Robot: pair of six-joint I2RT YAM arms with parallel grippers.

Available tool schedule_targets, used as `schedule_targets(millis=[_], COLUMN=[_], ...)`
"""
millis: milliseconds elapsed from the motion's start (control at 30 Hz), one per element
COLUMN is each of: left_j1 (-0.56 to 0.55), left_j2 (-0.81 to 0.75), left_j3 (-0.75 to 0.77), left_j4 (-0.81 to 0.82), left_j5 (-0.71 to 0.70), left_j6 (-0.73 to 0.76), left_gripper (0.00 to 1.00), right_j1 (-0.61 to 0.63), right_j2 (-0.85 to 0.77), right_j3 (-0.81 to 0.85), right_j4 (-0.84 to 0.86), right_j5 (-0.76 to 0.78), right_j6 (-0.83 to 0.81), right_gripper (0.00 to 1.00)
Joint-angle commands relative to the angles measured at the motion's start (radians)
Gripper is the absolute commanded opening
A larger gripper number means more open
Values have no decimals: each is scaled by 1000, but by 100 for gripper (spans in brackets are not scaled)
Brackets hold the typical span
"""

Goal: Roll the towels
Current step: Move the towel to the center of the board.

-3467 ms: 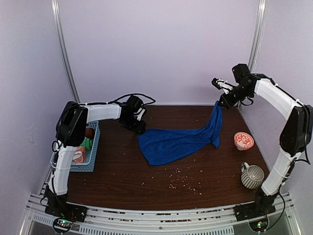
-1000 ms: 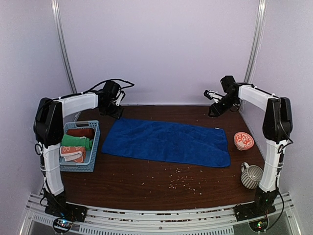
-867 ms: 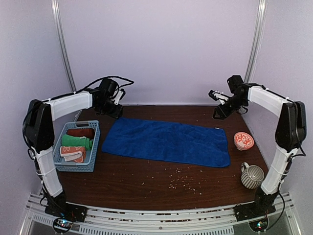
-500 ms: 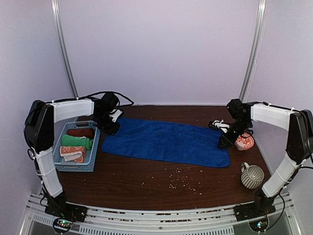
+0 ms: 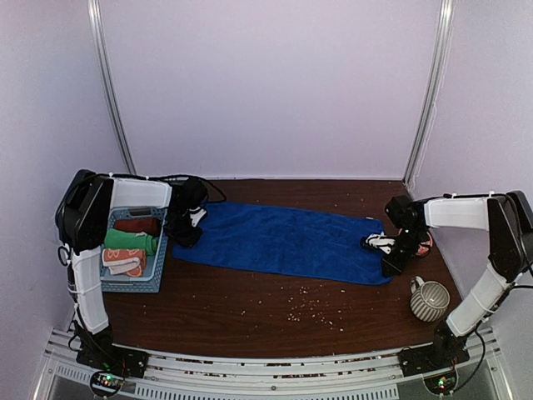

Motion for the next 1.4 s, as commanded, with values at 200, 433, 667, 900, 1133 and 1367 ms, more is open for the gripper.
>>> schedule_targets(millis=[200,433,667,900,1133,1367], left_j1=[2,-25,-128,-189,-199,-201], left_j2=[-96,-184,-235,-267,-333,-374], left_j3=[-167,-335,-412,-394,-426,-474], left_j4=[-33,-1,11,-57,-135,-172], left_j5=[-2,13,34,39,110,97], left_j6=[-62,-105,-121,-197,-275,-302], left_gripper=[0,0,0,0,0,0], right_j1=[1,2,1,1,1,1], right_j2=[35,28,-19,-86,-132,-131], right_j3=[-49,-100,-153,-186,-193,-159], right_j4=[20,-15,-62,-118,-141,-155], right_j5=[127,155,169,180,194,181], right_j6=[-61,-116,-169,-229,-242,-252], right_gripper=[9,9,9,9,10,12])
